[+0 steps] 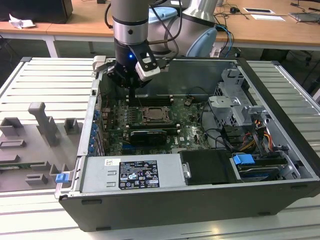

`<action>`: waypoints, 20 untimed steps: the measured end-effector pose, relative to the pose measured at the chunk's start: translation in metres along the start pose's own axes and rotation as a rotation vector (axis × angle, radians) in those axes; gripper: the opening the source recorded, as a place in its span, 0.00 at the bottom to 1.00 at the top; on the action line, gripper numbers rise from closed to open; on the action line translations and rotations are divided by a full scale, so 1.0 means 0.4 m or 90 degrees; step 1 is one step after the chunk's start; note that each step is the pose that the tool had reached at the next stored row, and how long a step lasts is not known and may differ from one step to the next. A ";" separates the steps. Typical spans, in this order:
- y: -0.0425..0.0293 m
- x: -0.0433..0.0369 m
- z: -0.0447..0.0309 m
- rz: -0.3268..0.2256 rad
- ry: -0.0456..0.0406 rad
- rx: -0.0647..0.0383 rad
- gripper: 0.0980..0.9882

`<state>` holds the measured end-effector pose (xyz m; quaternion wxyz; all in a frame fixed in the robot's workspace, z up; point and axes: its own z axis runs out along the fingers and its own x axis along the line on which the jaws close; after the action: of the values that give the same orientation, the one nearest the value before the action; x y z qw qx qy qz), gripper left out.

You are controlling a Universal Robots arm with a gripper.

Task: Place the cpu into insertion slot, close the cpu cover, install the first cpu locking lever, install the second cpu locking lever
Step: 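Install the first cpu locking lever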

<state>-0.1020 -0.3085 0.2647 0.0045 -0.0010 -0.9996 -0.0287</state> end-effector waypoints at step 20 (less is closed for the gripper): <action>0.044 0.002 0.010 -0.011 -0.0066 0.000 0.01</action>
<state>-0.1027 -0.2906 0.2617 -0.0009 0.0074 -0.9996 -0.0288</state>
